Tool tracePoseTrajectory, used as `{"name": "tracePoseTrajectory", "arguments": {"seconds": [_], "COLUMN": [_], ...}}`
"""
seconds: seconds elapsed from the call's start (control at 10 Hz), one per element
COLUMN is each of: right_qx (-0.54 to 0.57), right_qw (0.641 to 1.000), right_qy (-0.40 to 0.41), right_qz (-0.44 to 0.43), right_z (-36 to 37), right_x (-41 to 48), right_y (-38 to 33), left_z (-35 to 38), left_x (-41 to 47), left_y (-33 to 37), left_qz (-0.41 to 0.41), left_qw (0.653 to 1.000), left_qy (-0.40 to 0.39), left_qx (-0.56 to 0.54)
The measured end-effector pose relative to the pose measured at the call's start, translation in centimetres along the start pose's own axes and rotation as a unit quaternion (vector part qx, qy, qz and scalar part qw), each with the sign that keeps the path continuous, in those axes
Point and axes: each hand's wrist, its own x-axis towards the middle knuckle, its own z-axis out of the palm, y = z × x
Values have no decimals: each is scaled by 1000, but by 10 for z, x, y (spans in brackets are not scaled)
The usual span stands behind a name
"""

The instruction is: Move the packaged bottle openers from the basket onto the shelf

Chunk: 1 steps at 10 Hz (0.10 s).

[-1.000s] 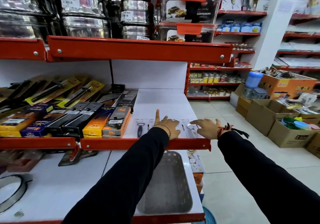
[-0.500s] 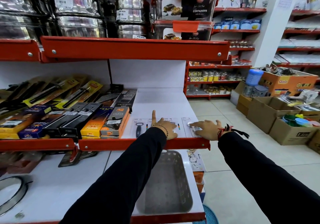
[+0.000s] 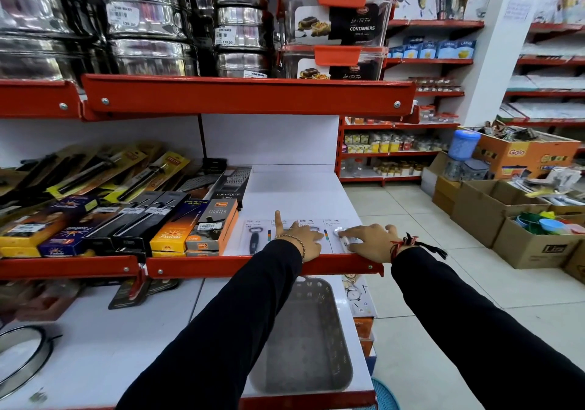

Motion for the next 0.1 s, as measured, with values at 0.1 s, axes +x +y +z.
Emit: {"name": "tracePoseTrajectory", "arguments": {"seconds": [0.1], "right_qx": [-6], "right_qw": [997], "right_qy": [73], "right_qz": [-11], "right_z": [-2], "right_x": [-2], "right_y": [-2], "left_z": [0], "left_x": [-5], "left_y": [2], "left_qz": [0], "left_qw": [999], "left_qy": [43], "left_qx": [-13]}}
